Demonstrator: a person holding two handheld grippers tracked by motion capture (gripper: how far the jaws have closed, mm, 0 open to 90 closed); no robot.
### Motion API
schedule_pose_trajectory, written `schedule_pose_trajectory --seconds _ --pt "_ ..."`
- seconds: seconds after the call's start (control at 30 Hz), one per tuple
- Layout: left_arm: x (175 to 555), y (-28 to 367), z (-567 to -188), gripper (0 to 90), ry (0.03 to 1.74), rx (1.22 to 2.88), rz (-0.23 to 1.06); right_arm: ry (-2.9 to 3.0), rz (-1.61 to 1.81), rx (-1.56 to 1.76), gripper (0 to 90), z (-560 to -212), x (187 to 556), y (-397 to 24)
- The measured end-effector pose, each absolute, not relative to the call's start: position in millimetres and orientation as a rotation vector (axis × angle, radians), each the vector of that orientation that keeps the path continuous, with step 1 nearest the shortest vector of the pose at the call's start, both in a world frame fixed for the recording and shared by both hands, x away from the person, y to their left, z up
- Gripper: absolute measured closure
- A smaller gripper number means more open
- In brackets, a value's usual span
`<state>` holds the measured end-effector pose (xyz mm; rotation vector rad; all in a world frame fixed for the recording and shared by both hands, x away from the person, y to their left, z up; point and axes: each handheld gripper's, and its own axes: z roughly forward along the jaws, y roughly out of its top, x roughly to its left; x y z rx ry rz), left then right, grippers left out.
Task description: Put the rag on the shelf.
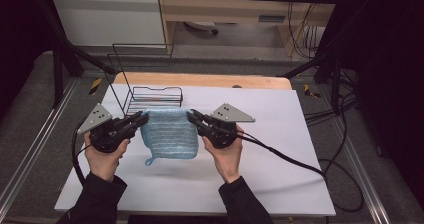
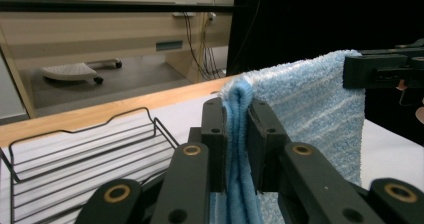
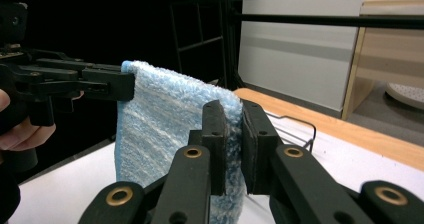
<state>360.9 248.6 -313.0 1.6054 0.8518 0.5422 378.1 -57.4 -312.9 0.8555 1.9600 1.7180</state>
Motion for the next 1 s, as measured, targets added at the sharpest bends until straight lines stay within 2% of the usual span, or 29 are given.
schedule_pose_trajectory --seconds 1.0 --pt "370.1 273.8 -264.8 79.3 0.812 1.435 0.65 1.797 1.77 0.733 82.6 -259.7 389.9 -23.2"
